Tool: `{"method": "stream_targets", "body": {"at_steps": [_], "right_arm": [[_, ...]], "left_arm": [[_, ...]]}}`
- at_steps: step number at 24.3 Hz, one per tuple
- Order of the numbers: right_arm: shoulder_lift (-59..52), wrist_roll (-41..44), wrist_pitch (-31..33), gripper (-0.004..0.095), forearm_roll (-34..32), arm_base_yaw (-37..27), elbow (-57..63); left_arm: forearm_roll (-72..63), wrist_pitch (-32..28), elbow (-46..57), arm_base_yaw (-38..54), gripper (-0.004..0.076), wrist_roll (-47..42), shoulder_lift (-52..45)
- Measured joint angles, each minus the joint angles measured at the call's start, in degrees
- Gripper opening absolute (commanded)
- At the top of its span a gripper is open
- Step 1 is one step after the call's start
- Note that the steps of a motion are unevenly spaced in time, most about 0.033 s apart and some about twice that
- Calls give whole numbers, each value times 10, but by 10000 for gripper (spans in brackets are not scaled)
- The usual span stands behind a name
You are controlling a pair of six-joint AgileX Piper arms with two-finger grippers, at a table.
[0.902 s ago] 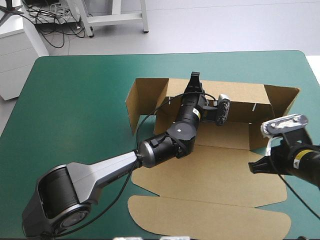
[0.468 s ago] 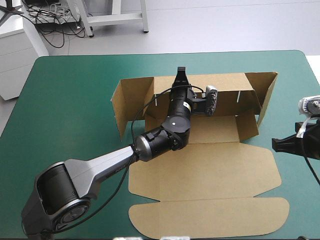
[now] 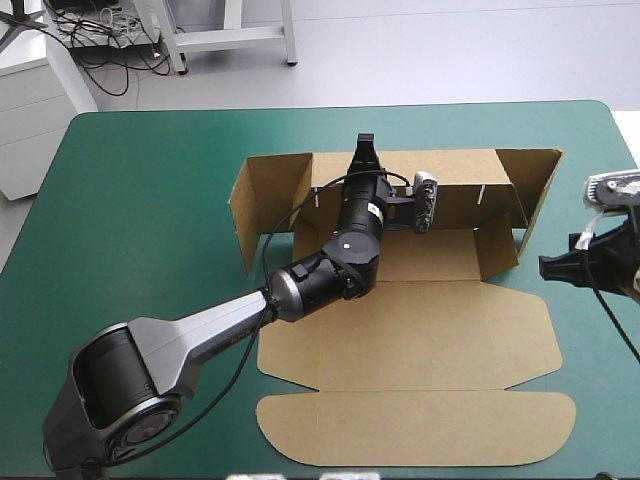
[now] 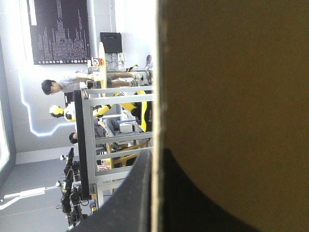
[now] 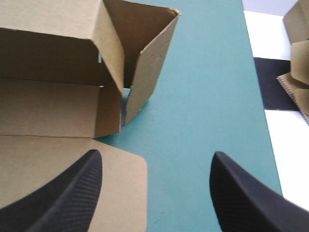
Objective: Fold the box
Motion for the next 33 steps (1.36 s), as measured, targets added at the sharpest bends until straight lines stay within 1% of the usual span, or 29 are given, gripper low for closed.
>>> {"method": "stream_targets", "body": {"at_steps": [4,7,12,17,19,20,21,22,23,24,25,26,27,28,29,31,33], "right_arm": [[45,7,0,643,-49,0,-25],[83,33,0,643,-67,0,-66],[149,56,0,632,-72,0,-156],[187,60,0,616,-73,0,-201],[206,60,0,604,-84,0,-215],[231,60,0,604,-106,-8,-233],[247,60,0,603,-111,-17,-245],[281,60,0,603,-103,-47,-275],[295,60,0,602,-91,-63,-288],[328,54,0,602,-42,-106,-320],[340,48,0,591,-16,-124,-332],[370,25,0,586,57,-168,-361],[383,17,0,579,95,-188,-372],[408,-3,0,579,164,-224,-390],[426,-20,0,579,202,-247,-397],[456,-38,0,579,254,-285,-400],[486,-59,-2,579,291,-311,-400]], "left_arm": [[-1,0,0,0,-10,0,0],[-2,0,0,0,-10,0,0],[-2,0,0,0,-10,0,0],[-3,0,0,0,-10,0,0],[-3,0,0,0,-10,0,0],[-3,0,0,0,-10,0,0],[-3,0,0,0,-10,0,0],[-4,0,0,0,-10,0,0],[-4,0,0,0,-10,0,0],[-5,0,0,0,-10,0,0],[-5,0,0,0,-10,0,0],[-7,0,0,0,-10,0,0],[-8,-2,0,0,-10,0,0],[-9,-3,0,0,-10,0,0],[-9,-4,0,0,-10,0,0],[-9,-5,0,0,-10,0,0],[-9,-7,0,0,-10,0,0]]}}
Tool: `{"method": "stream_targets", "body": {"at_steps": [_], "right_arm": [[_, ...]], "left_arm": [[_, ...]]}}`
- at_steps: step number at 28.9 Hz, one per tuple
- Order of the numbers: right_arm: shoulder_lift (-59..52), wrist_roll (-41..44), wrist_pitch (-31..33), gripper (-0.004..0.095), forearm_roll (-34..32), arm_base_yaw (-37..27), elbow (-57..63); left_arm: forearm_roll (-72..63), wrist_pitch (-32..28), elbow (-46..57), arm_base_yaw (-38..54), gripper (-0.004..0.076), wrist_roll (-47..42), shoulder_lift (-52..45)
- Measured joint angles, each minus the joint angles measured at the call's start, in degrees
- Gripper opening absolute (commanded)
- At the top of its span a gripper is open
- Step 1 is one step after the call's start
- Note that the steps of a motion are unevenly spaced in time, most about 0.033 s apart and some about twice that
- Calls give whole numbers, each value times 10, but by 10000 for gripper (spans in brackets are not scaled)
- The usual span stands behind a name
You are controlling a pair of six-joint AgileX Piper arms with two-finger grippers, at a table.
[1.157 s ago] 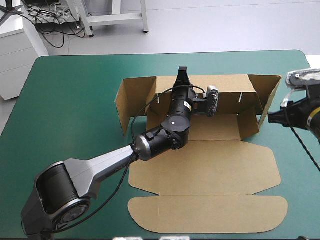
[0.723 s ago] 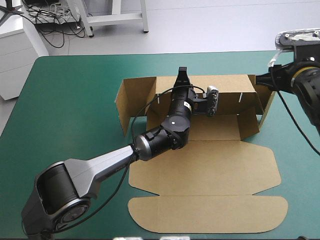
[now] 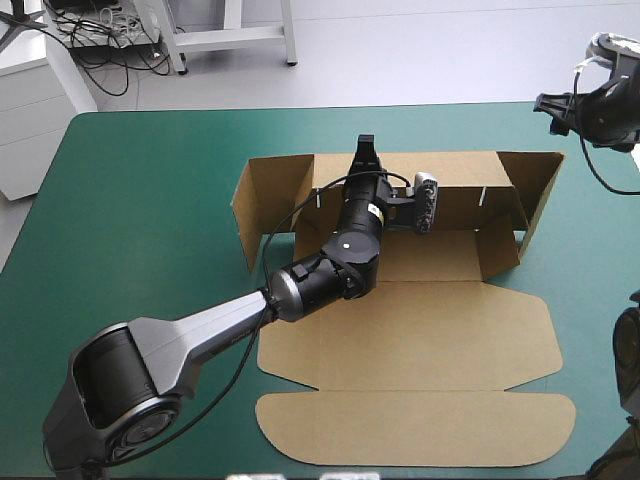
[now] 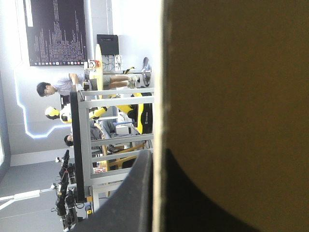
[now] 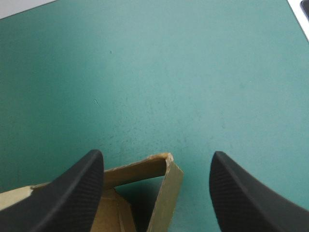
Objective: Fold the box
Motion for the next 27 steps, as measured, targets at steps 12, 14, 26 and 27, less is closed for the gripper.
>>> {"method": "stream_targets", "body": {"at_steps": [12,14,26,27], "right_arm": [[96,-65,-76,577,114,-17,0],[102,-70,-73,577,117,-17,0],[104,-105,-2,554,116,-17,-1],[104,-106,-1,550,116,-17,-1]], "left_arm": [[0,-2,0,0,-10,0,0],[0,-2,0,0,-10,0,0],[0,-3,0,0,-10,-11,0],[0,-3,0,0,-10,-11,0]]}}
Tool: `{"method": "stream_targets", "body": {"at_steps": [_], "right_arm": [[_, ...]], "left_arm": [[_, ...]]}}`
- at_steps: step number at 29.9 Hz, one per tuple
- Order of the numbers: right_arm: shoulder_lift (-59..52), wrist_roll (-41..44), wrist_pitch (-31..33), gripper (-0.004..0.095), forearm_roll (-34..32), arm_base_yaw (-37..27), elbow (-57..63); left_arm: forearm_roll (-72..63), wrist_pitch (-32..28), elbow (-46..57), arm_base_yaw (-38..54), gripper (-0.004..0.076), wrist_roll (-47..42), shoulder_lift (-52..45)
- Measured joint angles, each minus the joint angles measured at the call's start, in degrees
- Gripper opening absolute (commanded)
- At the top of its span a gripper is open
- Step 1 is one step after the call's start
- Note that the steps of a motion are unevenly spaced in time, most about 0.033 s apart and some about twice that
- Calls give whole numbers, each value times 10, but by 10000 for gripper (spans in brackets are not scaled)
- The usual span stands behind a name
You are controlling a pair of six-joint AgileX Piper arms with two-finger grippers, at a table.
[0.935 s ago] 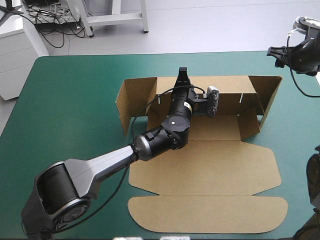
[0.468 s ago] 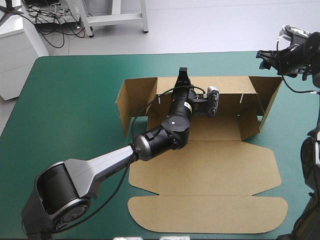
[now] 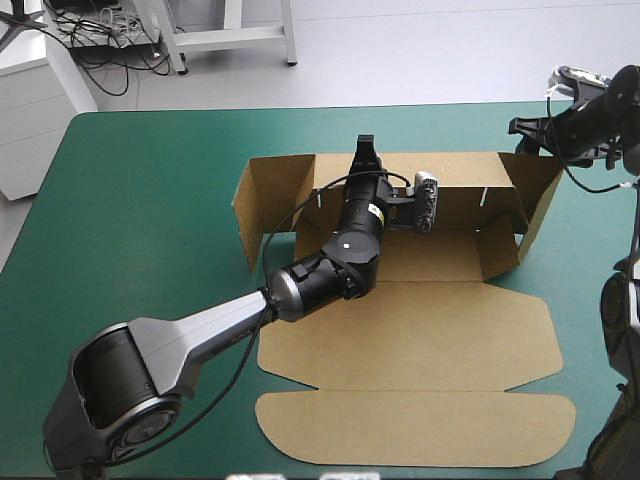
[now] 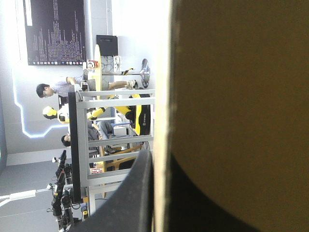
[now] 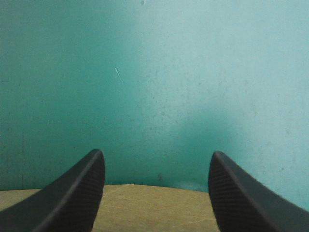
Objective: Fold the box
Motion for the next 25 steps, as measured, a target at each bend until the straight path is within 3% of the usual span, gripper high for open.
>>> {"method": "stream_targets", "body": {"at_steps": [25], "right_arm": [[-10,0,-9,507,-9,0,77]], "left_arm": [[22,33,0,0,-10,-3,29]]}}
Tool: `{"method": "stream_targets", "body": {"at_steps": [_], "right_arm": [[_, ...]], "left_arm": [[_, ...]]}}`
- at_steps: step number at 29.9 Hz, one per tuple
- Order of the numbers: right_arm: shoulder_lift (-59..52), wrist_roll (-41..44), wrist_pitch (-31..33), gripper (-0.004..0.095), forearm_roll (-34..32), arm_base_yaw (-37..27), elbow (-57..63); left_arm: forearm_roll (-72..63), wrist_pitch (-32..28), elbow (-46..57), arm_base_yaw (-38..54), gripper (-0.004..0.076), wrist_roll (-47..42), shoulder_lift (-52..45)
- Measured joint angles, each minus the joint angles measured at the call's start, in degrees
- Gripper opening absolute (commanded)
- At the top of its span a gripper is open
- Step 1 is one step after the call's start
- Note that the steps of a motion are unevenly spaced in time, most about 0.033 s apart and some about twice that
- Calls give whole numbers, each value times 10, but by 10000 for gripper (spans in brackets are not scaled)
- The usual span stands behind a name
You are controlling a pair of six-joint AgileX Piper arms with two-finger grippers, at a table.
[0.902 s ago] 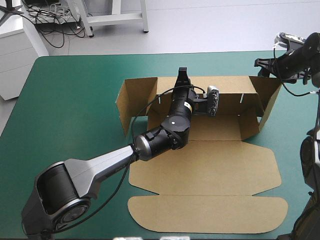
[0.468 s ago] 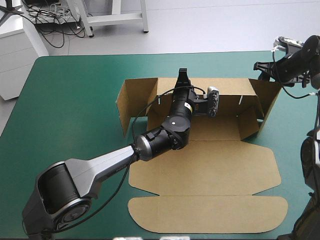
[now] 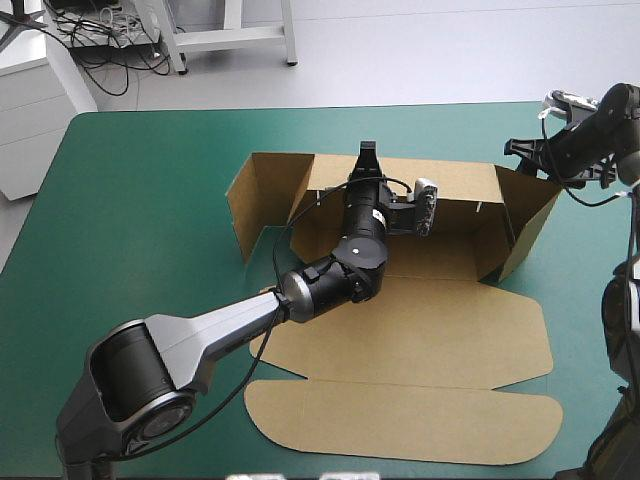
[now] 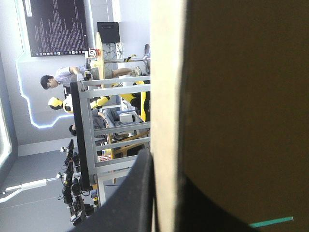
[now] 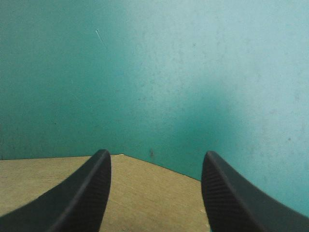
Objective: Fold the box
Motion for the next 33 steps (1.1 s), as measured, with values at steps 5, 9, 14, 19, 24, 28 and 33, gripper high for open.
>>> {"method": "stream_targets", "body": {"at_steps": [5,9,14,19,24,28,33], "right_arm": [[-17,0,5,508,-10,0,5],[-45,-2,7,508,-13,0,6],[-81,-9,5,508,-10,0,34],[-101,-28,5,506,-17,0,123],[-127,-37,5,472,-17,0,185],[-166,-74,4,451,9,0,219],[-218,-132,-30,420,59,0,291]], "left_arm": [[0,0,0,0,-10,-2,1],[1,-1,0,0,-10,-11,1],[3,-1,0,0,-10,-24,2],[3,-1,0,0,-10,-28,2],[3,-1,0,0,-10,-35,2],[4,-2,0,0,-10,-37,2],[4,-3,0,0,-10,-37,2]]}}
